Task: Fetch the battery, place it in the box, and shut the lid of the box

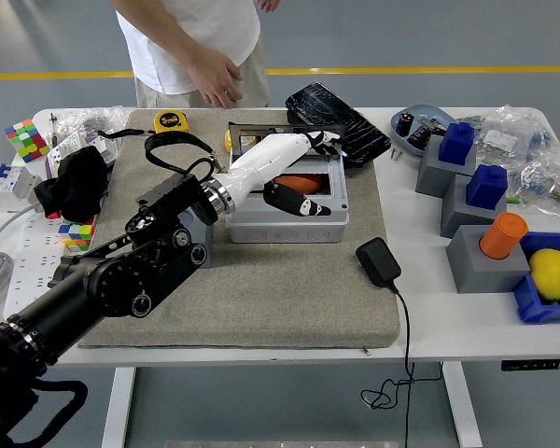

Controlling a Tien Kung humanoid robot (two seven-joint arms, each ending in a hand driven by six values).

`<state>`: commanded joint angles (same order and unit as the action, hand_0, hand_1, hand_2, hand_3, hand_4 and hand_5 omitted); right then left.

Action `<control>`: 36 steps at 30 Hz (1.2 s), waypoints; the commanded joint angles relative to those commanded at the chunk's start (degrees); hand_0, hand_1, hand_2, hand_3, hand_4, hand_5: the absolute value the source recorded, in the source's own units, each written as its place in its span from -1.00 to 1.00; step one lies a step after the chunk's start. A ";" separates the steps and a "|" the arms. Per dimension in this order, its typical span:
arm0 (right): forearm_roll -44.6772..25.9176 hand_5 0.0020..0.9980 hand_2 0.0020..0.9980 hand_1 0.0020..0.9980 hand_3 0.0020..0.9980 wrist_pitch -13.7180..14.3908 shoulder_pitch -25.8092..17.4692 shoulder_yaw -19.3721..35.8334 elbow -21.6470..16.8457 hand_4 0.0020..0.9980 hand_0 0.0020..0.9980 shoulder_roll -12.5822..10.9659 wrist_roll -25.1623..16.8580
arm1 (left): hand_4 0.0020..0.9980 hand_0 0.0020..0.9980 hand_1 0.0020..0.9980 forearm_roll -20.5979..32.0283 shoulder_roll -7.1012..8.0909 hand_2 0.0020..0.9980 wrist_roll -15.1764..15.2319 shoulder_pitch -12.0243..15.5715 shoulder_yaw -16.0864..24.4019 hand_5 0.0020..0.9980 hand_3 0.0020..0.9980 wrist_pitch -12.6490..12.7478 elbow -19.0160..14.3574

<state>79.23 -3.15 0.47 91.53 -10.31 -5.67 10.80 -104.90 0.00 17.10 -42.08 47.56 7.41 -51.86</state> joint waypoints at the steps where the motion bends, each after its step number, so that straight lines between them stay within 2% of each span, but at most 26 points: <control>1: -0.02 0.09 0.44 0.42 0.42 0.01 -0.01 0.01 0.00 1.00 0.49 0.01 -0.02 | 1.00 0.33 0.33 0.41 0.00 0.37 0.12 0.11 0.96 -0.60 0.61 0.16 -0.44; 2: -0.07 0.09 0.44 0.42 0.42 0.01 0.00 -0.03 0.00 1.00 0.49 0.02 -0.03 | 1.00 0.33 0.33 0.63 0.00 0.37 0.04 0.15 1.78 -0.60 0.61 0.23 -0.70; 3: -0.09 0.09 0.44 0.42 0.42 0.01 0.00 -0.06 0.00 1.00 0.49 0.01 -0.03 | 1.00 0.37 0.39 0.72 0.00 0.42 -0.08 0.15 2.25 -0.41 0.59 0.25 -0.82; 8: -0.63 0.09 0.44 0.42 0.42 0.00 0.25 -0.68 0.00 1.00 0.49 0.02 -0.16 | 1.00 0.37 0.39 -0.05 0.00 0.42 -2.79 -0.46 6.92 -0.41 0.59 -0.32 -0.33; 9: -0.73 0.09 0.44 0.42 0.42 0.00 0.28 -0.79 0.00 1.00 0.49 0.04 -0.17 | 1.00 0.58 0.64 -0.48 0.00 0.62 -3.50 -0.62 7.73 -0.23 0.69 -0.58 0.02; 16: -0.74 0.09 0.44 0.42 0.42 0.02 0.32 -0.83 0.00 1.00 0.49 0.06 -0.07 | 1.00 0.60 0.66 -2.57 0.00 0.63 -6.54 -1.55 11.13 -0.20 0.70 -1.65 2.88; 22: -1.10 0.09 0.44 0.42 0.42 0.00 0.27 -1.15 0.00 1.00 0.48 0.04 -0.21 | 1.00 0.56 0.66 -2.97 0.00 0.63 -9.18 -1.39 10.87 -0.18 0.70 -3.06 4.21; 29: -1.71 0.09 0.44 0.42 0.42 -0.03 0.05 -1.55 0.00 1.00 0.48 -0.04 -0.48 | 1.00 0.52 0.65 -1.96 0.00 0.61 -11.98 -0.29 7.61 -0.15 0.68 -4.76 1.22; 32: -1.83 0.09 0.44 0.42 0.42 -0.01 0.00 -1.44 0.00 1.00 0.48 -0.07 -0.55 | 1.00 0.52 0.65 -1.18 0.00 0.61 -13.02 0.46 6.28 -0.15 0.68 -5.38 -1.37; 33: -1.79 0.09 0.44 0.42 0.42 0.00 -0.03 -1.36 0.00 1.00 0.48 -0.06 -0.53 | 1.00 0.42 0.60 -0.99 0.00 0.58 -13.26 0.67 5.98 -0.13 0.65 -5.50 -2.05; 36: -1.70 0.09 0.44 0.42 0.42 -0.01 -0.17 -1.14 0.00 1.00 0.48 -0.01 -0.49 | 1.00 0.42 0.60 -0.43 0.00 0.58 -14.48 1.57 4.92 -0.13 0.65 -5.98 -4.98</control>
<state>77.53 -3.16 0.31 90.39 -10.31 -5.68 10.31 -105.33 0.00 2.62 -40.51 52.48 1.43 -56.84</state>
